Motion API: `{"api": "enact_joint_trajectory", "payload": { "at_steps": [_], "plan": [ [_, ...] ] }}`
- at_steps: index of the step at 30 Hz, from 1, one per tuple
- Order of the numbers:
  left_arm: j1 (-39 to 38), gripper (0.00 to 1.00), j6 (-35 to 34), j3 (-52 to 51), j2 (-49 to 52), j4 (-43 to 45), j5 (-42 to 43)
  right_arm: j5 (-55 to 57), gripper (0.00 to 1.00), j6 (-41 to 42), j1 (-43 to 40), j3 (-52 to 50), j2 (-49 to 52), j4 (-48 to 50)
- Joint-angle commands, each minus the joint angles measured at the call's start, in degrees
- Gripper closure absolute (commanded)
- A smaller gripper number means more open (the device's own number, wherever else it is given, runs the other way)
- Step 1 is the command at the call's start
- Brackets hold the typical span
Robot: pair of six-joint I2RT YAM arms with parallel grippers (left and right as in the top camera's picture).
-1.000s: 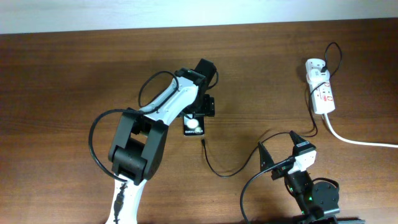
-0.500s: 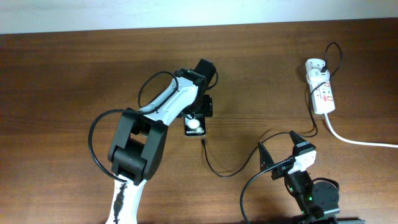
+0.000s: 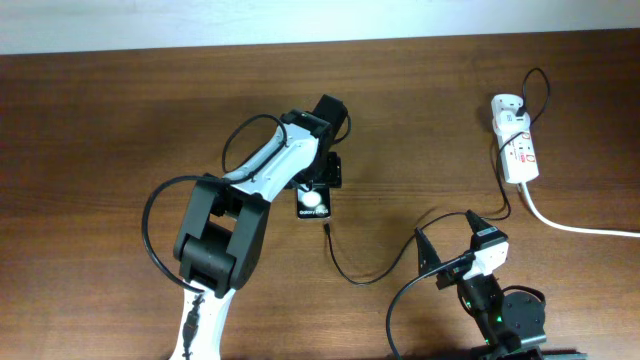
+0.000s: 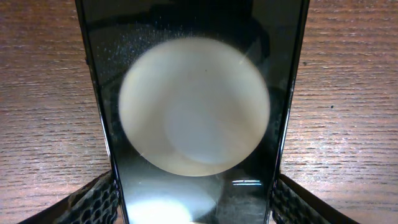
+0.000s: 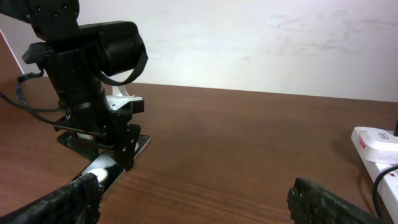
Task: Plug charger to phone and switch on socket
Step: 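Lift the phone with the left gripper and carry it toward the table center, then raise and rotate the phone upright with the left gripper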
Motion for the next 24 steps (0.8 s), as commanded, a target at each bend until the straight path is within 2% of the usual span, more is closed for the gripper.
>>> {"api": "enact_joint_trajectory", "payload": {
  "at_steps": [1, 6, 11, 15, 18, 24],
  "plan": [
    [-0.1, 0.70, 0.3, -0.7, 4.8, -2.6, 1.7, -0.3, 0.01, 0.7, -0.3, -0.3, -0.4, -0.3],
    [-0.1, 0.87, 0.3, 8.4, 4.8, -8.8, 1.7, -0.3, 0.02, 0.7, -0.3, -0.3, -0.4, -0.3],
    [-0.1, 0.99, 0.3, 16.7, 4.8, -15.1, 1.7, -0.3, 0.01, 0.7, -0.3, -0.3, -0.4, -0.3],
    [-0.1, 1.00, 0.1, 21.9, 4.8, -18.4, 1.7, -0.3, 0.01, 0.7, -0.3, -0.3, -0.4, -0.3],
    [-0.1, 1.00, -2.7, 23.6, 4.8, -21.1, 2.6, -0.3, 0.01, 0.7, -0.3, -0.3, -0.4, -0.3],
    [0.0, 1.00, -4.7, 24.0, 4.8, -26.4, 15.1, -0.3, 0.01, 0.7, -0.3, -0.3, -0.4, -0.3]
  ]
}}
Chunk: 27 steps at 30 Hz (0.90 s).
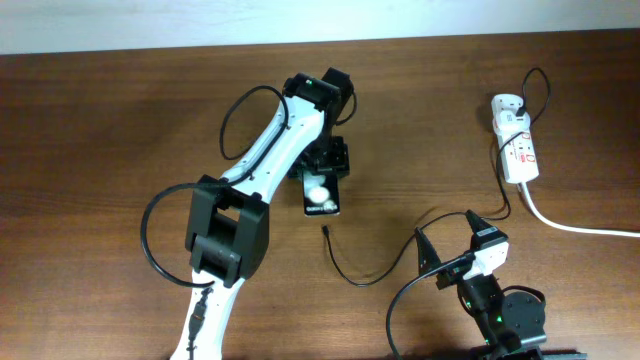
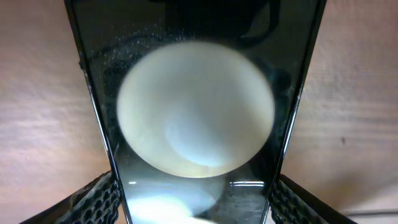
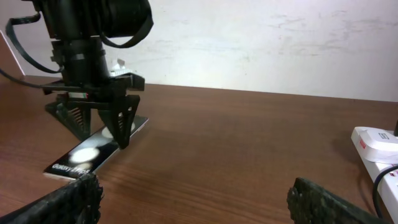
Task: Plug charger to phone and switch on socket
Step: 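Raise and rotate the phone upright with the left gripper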
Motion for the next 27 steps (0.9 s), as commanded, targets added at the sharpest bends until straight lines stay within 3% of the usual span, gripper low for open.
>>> {"api": "enact_joint_trajectory", "payload": {
  "at_steps": [1, 10, 27],
  "plan": [
    [0.3, 1.00, -2.6, 1.5, 0.0, -2.5, 11.0, -0.3, 0.01, 0.6, -0.3, -0.3, -0.4, -0.3],
    [6.5, 0.97, -2.6, 1.5, 0.0, -10.3, 33.8, -0.3, 0.01, 0.6, -0.3, -0.3, -0.4, -0.3],
    [17.0, 1.00, -2.6, 1.5, 0.0, -11.9, 50.5, -0.3, 0.01, 0.6, -0.3, -0.3, -0.4, -0.3]
  ]
}}
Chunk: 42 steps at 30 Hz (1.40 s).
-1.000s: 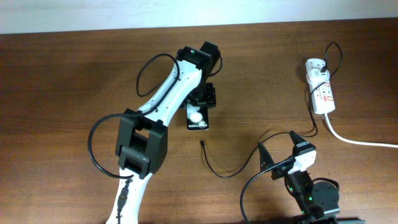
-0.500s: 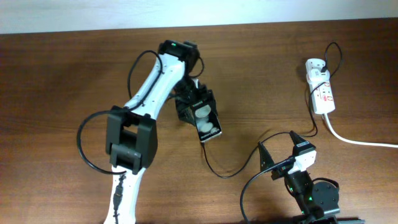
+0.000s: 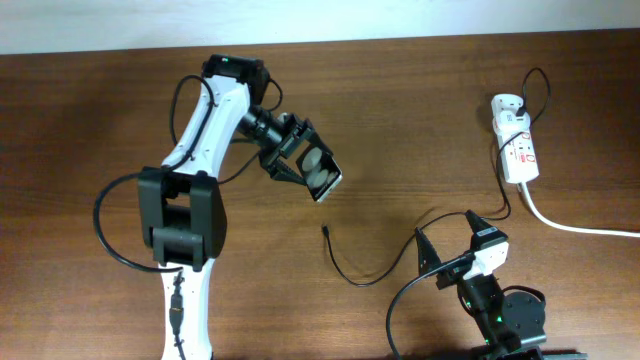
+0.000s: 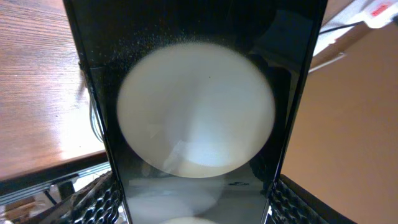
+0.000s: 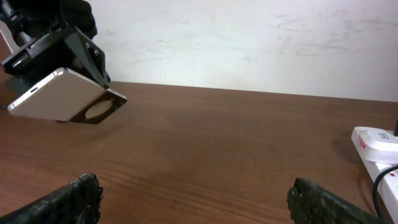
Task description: Plug charger to phone and switch on socket
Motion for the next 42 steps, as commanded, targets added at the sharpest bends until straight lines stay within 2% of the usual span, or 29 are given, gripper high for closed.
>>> {"api": "enact_joint_trajectory", "payload": {
  "at_steps": [1, 23, 29, 31, 35, 36, 38, 39, 40, 42],
  "plan": [
    [0.7, 1.00, -0.2, 1.5, 0.0, -0.6, 6.3, -0.3, 0.01, 0.7, -0.3, -0.3, -0.4, -0.3],
    [0.9, 1.00, -0.1, 1.5, 0.0, -2.8, 7.4, -0.3, 0.01, 0.7, -0.3, -0.3, -0.4, -0.3],
    [-0.4, 1.00, -0.4, 1.5, 0.0, 1.9, -4.1, -0.3, 0.02, 0.7, -0.3, -0.3, -0.4, -0.3],
    [-1.9, 1.00, -3.0, 1.5, 0.0, 4.0, -9.3, -0.3, 0.01, 0.7, -0.3, -0.3, -0.4, -0.3],
    [-4.4, 1.00, -6.7, 1.5, 0.0, 7.5, -11.8, -1.3, 0.01, 1.5, -0.3, -0.3, -0.4, -0.2],
    [-4.6, 1.00, -7.6, 1.5, 0.0, 7.9, -12.3, -1.9, 0.01, 7.6, -0.3, -0.3, -0.4, -0.2],
    [-5.0, 1.00, -8.7, 1.5, 0.0, 8.8, -12.6, -8.2, 0.01, 34.4, -0.3, -0.3, -0.4, 0.2],
    [-5.0, 1.00, -10.0, 1.5, 0.0, 8.9, -12.6, -14.7, 0.01, 45.0, -0.3, -0.3, -0.2, 0.6],
    [-5.0, 1.00, -11.1, 1.5, 0.0, 9.1, -12.6, -16.8, 0.01, 48.3, -0.3, -0.3, -0.2, 0.7],
    [-5.1, 1.00, -11.8, 1.5, 0.0, 9.6, -13.0, -17.1, 0.01, 49.0, -0.3, -0.3, -0.2, 0.7]
  ]
}}
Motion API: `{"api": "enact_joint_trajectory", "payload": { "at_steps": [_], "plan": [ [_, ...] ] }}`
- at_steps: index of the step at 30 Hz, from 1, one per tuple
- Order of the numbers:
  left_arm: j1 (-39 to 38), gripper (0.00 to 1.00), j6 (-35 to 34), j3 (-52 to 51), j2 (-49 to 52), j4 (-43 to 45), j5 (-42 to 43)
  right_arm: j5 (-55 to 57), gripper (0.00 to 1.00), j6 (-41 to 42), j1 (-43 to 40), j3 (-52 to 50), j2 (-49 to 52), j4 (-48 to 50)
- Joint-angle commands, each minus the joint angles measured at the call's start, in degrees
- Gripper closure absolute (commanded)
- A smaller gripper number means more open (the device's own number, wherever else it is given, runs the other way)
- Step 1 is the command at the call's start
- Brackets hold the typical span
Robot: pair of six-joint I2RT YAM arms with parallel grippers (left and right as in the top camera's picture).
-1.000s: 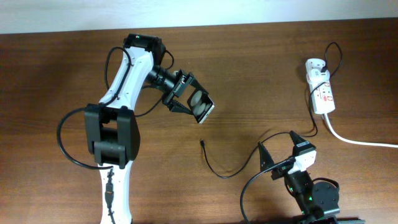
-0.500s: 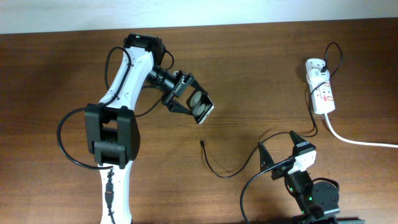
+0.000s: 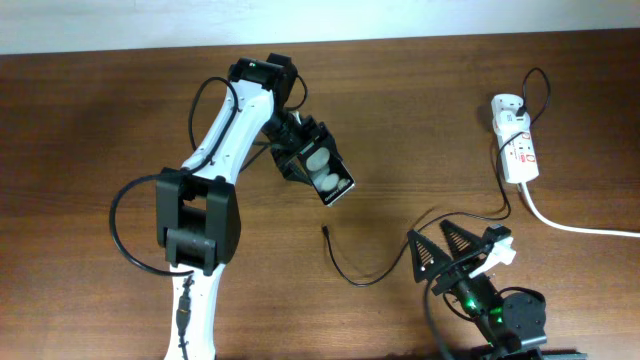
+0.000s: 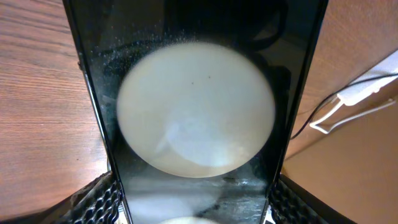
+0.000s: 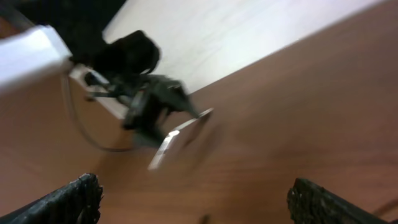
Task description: Plug charger to phone and switch on socket
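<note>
The black phone [image 3: 329, 174], a pale round reflection on its glass, hangs tilted above the table with my left gripper [image 3: 306, 158] shut on its upper end. It fills the left wrist view [image 4: 196, 112], and my left gripper's [image 4: 196, 202] fingers [image 4: 93, 199] press both its edges. The black charger cable [image 3: 362, 279] lies loose, its free plug [image 3: 326, 231] on the wood below the phone. The white power strip [image 3: 515, 140] lies at the far right. My right gripper [image 3: 447, 248] stands open and empty; its blurred, tilted wrist view [image 5: 199, 199] shows the phone [image 5: 180, 137].
A white mains lead [image 3: 580, 228] runs from the strip off the right edge. The cable loops from the strip down past my right arm's base [image 3: 505, 315]. Bare brown table [image 3: 100, 150] spreads left and in the middle.
My left arm has shifted a little to the right, with the phone still held in the air. My right gripper has turned and tilted; its view is now slanted and blurred.
My left gripper was first shut on the phone lying flat mid-table, near the cable's plug. Then the phone lay slightly farther back. Later it was lifted and tilted in the air, where it remains. My right gripper stayed open at the front right and only now has turned.
</note>
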Motion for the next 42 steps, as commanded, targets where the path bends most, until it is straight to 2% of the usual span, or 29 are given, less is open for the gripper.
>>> {"api": "enact_joint_trajectory", "payload": {
  "at_steps": [1, 3, 7, 11, 14, 17, 19, 26, 30, 31, 34, 35, 40, 42],
  "plan": [
    [0.2, 1.00, -2.7, 1.5, 0.0, 0.6, 0.0, -6.3, 0.02, 15.5, -0.3, -0.3, -0.2, -0.2],
    [0.2, 1.00, -4.6, 1.5, 0.0, 0.9, 0.0, -7.7, 0.01, 18.1, -0.3, -0.3, -0.2, 0.0],
    [0.2, 1.00, -7.0, 1.5, 0.0, 2.1, 0.0, -12.0, 0.01, 14.4, -0.2, -0.3, 0.7, 0.0],
    [0.1, 1.00, -9.8, 1.5, 0.0, 2.6, -1.3, -14.4, 0.01, 10.9, -0.2, 2.4, 9.9, 0.7],
    [0.1, 1.00, -11.5, 1.5, 0.0, 3.4, -1.9, -13.9, 0.01, 3.1, 0.2, 11.1, 25.0, 1.5],
    [0.1, 1.00, -11.7, 1.5, 0.0, 3.8, -1.9, -13.9, 0.01, -0.4, 2.3, 17.6, 39.4, 3.0],
    [0.1, 1.00, -12.4, 1.5, 0.0, 4.0, -1.9, -13.2, 0.01, -3.4, 7.0, 24.8, 54.8, 7.0],
    [0.1, 1.00, -14.1, 1.5, 0.0, 4.0, -1.5, -1.7, 0.00, -3.3, 16.0, 40.4, 82.3, 9.2],
    [0.1, 1.00, -14.1, 1.5, 0.0, 3.7, -1.4, 0.0, 0.07, -2.4, 16.2, 43.6, 90.2, 16.3],
    [0.1, 1.00, -14.1, 1.5, 0.0, 3.7, -1.4, 0.3, 0.12, -2.4, 16.2, 43.6, 91.6, 19.4],
    [0.1, 1.00, -14.3, 1.5, 0.0, 3.7, -1.4, 2.1, 0.36, -0.8, 16.3, 43.6, 94.8, 23.2],
    [0.1, 1.00, -14.3, 1.5, 0.0, 3.8, -1.5, 1.7, 0.40, 0.5, 16.3, 43.6, 95.6, 23.5],
    [0.1, 1.00, -14.7, 1.5, 0.0, 4.1, -3.8, -3.6, 0.41, 0.5, 16.2, 43.6, 95.8, 23.3],
    [0.1, 1.00, -14.7, 1.5, 0.0, 4.7, -4.0, -3.9, 0.45, 0.5, 16.2, 43.6, 95.8, 22.9]
  ]
}}
